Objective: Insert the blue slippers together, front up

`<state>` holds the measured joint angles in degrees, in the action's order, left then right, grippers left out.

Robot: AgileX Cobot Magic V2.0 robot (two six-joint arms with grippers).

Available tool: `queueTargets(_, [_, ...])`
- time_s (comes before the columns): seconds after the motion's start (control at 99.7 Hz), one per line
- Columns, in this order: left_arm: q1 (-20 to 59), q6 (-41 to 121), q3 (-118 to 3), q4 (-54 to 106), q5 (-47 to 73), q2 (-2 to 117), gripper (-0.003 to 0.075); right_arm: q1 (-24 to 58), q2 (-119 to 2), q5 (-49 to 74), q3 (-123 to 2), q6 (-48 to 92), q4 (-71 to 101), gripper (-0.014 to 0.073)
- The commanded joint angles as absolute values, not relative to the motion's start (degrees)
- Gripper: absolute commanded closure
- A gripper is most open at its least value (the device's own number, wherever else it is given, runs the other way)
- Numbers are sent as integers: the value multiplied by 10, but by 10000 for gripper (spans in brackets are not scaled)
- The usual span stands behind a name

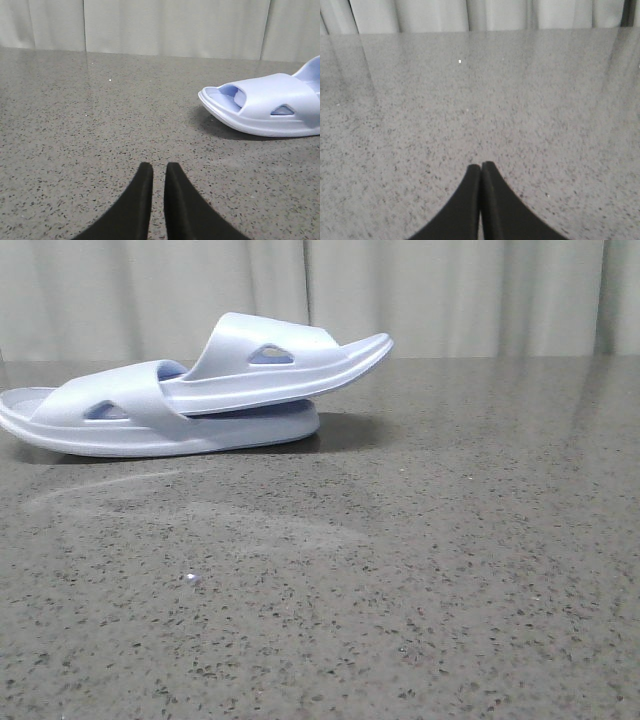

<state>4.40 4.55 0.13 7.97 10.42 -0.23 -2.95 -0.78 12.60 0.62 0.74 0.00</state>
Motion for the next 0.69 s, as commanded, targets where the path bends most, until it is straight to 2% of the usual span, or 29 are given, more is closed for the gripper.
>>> queueTargets(0.0, [48,39,7,86,63,-5,705,-31,11,110,18,8,-12,693])
queueTargets(0.682, [48,39,7,86,63,-5,705,-31,15,93,18,8,-32,693])
